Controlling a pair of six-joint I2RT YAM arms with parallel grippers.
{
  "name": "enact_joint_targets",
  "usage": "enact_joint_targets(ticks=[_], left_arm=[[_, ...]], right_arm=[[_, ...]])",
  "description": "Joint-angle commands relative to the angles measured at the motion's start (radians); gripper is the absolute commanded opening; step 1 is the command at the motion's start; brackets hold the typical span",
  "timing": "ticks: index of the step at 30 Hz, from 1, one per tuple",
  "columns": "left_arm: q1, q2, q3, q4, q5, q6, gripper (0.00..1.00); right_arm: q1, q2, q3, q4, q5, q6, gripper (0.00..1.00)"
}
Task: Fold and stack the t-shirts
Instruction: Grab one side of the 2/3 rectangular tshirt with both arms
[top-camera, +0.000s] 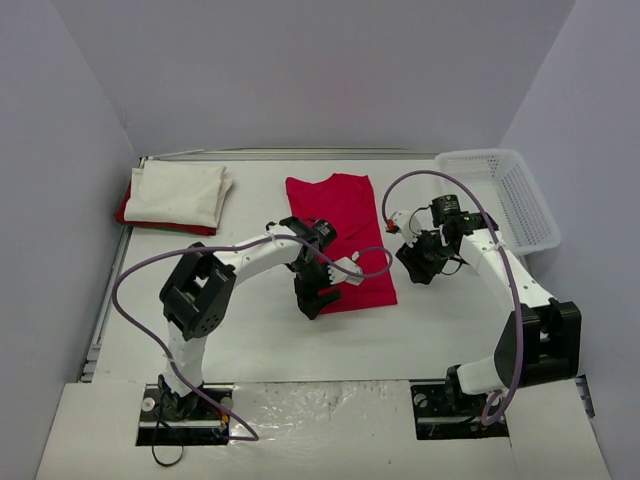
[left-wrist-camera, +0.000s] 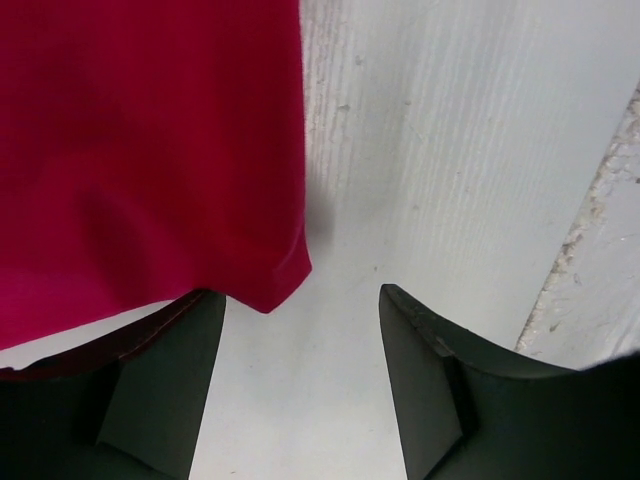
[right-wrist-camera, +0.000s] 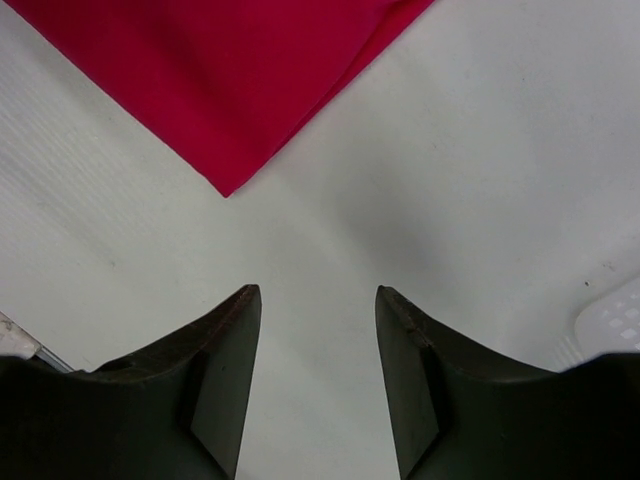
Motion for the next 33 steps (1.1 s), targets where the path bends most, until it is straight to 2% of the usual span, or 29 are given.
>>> enact_joint_targets(ticks=[1,5,9,16,22,23,26,27,33], left_arm=[[-0.005,0.005,-0.008,0.032,-0.055,-0.034,0.63],[-0.007,0.023,-0.007,0.046,-0.088,-0.050,0.67],[-0.008,0.045,0.004,0.047,-0.107,-0.063,0.67],[-0.025,0.108,0.059,0.012,-0.150,-0.103,0.60],[-0.051,0.115,0.053,0.012,-0.127,-0.115,0.56],[-0.054,0.118,0.051,0.012,-0.124,-0.118,0.53],[-0.056,0.129,0.048,0.003,-0.105,-0.118,0.10],[-0.055,0.129,0.050,0.001,-0.099,-0.116,0.03],[-0.042,0.128,0.053,-0.016,-0.063,-0.097,0.03]], right_arm=[[-0.007,0.018,-0.018,-0.008,-0.016,0.012,0.46],[-0.007,0.026,-0.026,0.001,-0.018,0.015,0.46],[-0.007,0.031,-0.029,0.004,-0.021,0.015,0.47],[-0.007,0.014,-0.032,0.002,-0.006,0.015,0.48],[-0.012,0.005,-0.041,0.001,0.019,0.007,0.48],[-0.015,0.005,-0.044,0.004,0.025,0.007,0.48],[-0.023,0.002,-0.054,0.004,0.025,0.004,0.48],[-0.024,0.002,-0.055,0.002,0.020,0.001,0.48],[-0.024,0.020,-0.055,0.004,0.000,0.004,0.48]])
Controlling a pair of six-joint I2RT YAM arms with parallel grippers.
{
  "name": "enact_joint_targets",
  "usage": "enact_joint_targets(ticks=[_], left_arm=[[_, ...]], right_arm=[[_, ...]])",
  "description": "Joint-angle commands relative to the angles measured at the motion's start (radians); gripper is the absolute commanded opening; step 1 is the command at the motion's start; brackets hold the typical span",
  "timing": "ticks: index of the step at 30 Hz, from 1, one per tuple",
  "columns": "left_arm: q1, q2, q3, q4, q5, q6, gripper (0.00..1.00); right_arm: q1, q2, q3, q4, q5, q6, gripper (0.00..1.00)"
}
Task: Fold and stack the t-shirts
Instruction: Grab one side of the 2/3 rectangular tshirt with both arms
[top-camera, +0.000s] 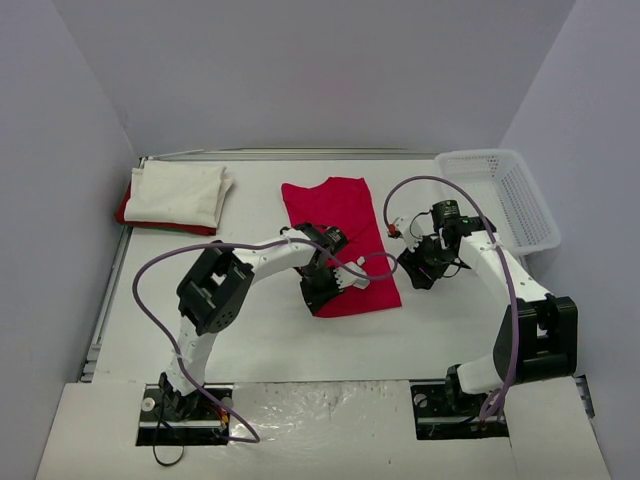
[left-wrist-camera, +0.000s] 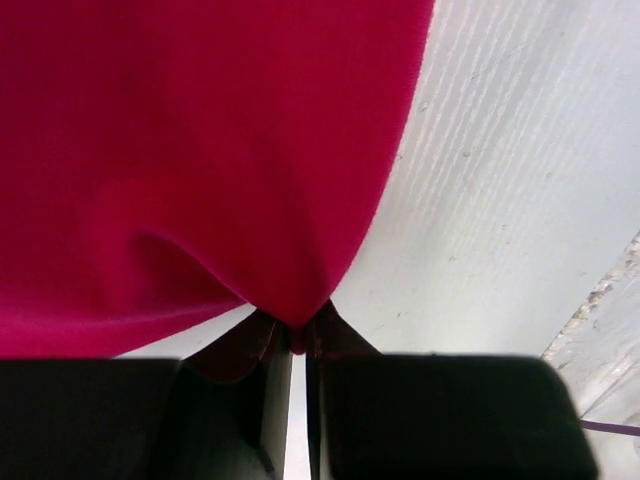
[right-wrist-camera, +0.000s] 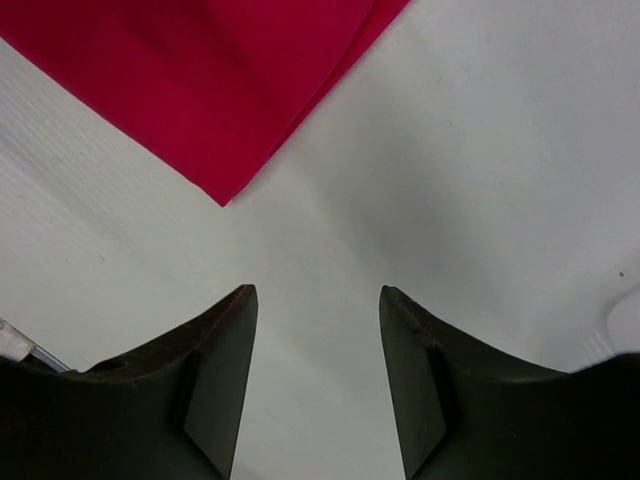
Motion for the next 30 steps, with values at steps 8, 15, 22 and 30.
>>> enact_joint_targets(ticks=[8,15,22,30], left_arm=[[0.143,-0.020,0.072,-0.196,0.260,0.093,0.02],[0.232,-0.040,0.127,-0.334,0.461,0.208,0.02],[0.240,0.115,0.259,-0.722,0.578,0.487,0.03],[0.243,0.146,0.231,-0.761,0.584,0.550,0.03]], right_arm=[[-0.005,-0.006,0.019,-0.090,-0.049,-0.031,0.47],[-0.004,-0.145,-0.039,0.012,-0.078,-0.048,0.45],[0.068,-0.214,-0.103,0.044,-0.163,-0.095,0.39],[0.326,-0.150,-0.183,0.079,-0.074,-0.042,0.44]])
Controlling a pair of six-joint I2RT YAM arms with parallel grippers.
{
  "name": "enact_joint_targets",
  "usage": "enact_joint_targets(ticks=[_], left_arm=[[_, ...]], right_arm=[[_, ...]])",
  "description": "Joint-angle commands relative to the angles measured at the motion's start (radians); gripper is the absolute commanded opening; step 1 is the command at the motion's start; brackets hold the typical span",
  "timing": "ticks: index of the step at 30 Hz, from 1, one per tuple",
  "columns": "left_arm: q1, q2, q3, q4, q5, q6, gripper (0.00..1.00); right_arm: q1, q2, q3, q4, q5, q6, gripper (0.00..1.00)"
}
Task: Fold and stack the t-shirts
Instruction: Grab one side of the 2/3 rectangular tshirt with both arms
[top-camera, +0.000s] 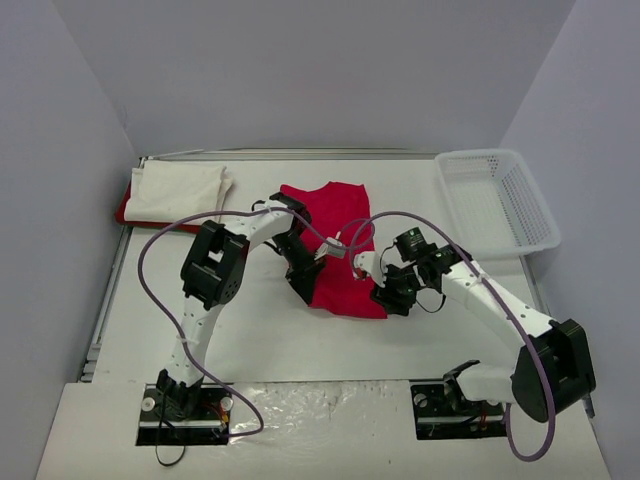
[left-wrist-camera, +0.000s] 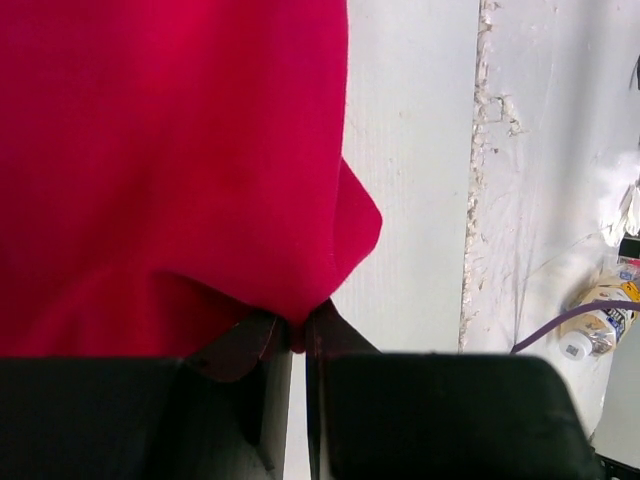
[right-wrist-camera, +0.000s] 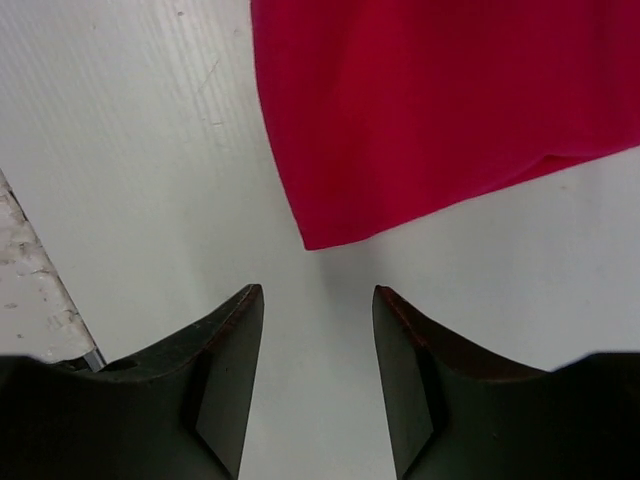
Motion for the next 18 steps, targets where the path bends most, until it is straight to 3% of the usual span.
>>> enact_joint_targets(ticks=[1,18], left_arm=[[-0.006,-0.035,-0.001,-0.355,0.042,0.078,0.02],[0.019,-0.051,-0.015,-0.366,0.062,0.093,0.02]], right_arm=[[0.037,0.032,-0.032,0.007,0.005,0.009,0.44],[0.071,0.227,-0.066,0.155,0.025,0.005,0.46]])
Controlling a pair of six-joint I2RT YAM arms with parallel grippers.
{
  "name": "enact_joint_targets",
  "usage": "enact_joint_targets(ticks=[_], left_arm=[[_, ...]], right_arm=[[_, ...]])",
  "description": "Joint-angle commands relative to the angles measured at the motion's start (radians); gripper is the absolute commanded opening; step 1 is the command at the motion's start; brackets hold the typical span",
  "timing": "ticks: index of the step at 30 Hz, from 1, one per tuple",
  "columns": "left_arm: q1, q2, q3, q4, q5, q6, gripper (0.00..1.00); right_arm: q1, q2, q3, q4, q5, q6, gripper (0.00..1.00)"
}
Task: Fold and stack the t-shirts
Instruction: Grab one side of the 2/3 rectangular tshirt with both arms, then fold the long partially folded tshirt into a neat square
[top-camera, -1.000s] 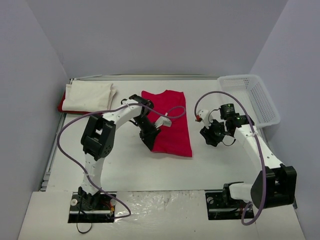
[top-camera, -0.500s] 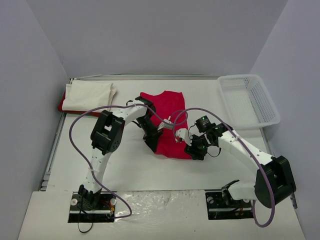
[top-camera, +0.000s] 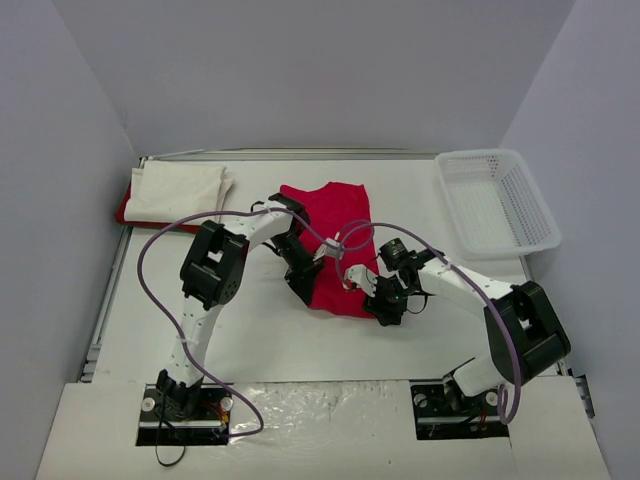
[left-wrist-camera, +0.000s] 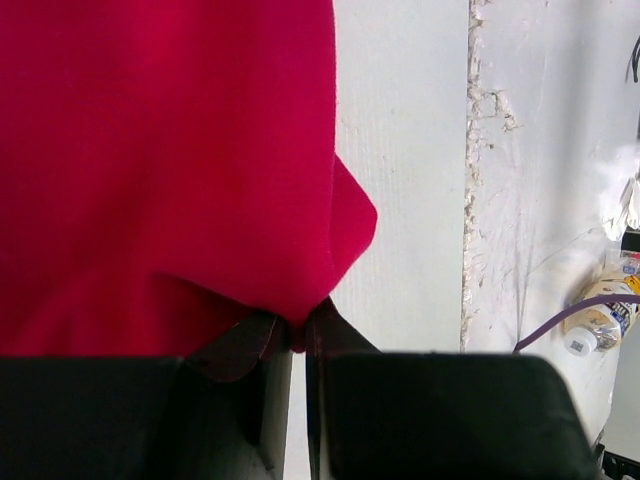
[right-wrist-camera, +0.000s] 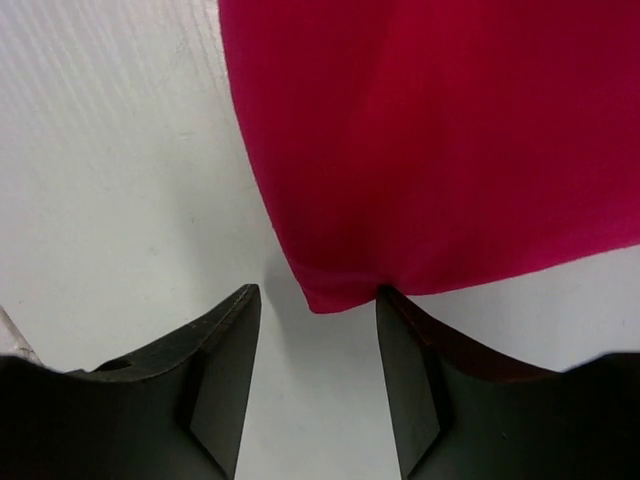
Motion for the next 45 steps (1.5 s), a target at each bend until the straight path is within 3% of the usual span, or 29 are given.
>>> enact_joint_targets(ticks=[1,7,12,21,25,37,45], left_arm=[[0.008,-0.052,0.003,-0.354,0.044,0.044,0.02],[0.016,-0.055,-0.007,-0.356,0.049,0.050,0.02],[0.036,-0.063,-0.005,-0.354,0.043,0.045,0.02],[0.054,-0.211,-0.045,-0.354,-0.016,0.028,0.02],[0.053,-0.308,-0.076,-0.340,-0.052,-0.007,0.02],[0.053,-0.426,-0.096,-0.319,-0.164,-0.117,0.02],[0.054,-0.442,-0.028,-0.316,-0.203,-0.150,0.02]], right_arm=[[0.009,0.037,0.027,0.027,-0.005,0.002,0.47],[0.047,0.094,0.048,0.029,0.009,0.017,0.43],[0.056,0.071,0.050,0.016,0.072,0.040,0.00],[0.055,-0.119,0.162,-0.209,0.029,0.060,0.00],[0.053,-0.196,0.189,-0.226,0.061,0.066,0.00],[0.041,-0.196,0.307,-0.292,0.084,0.075,0.00],[-0.023,-0.141,0.403,-0.272,0.087,0.032,0.00]])
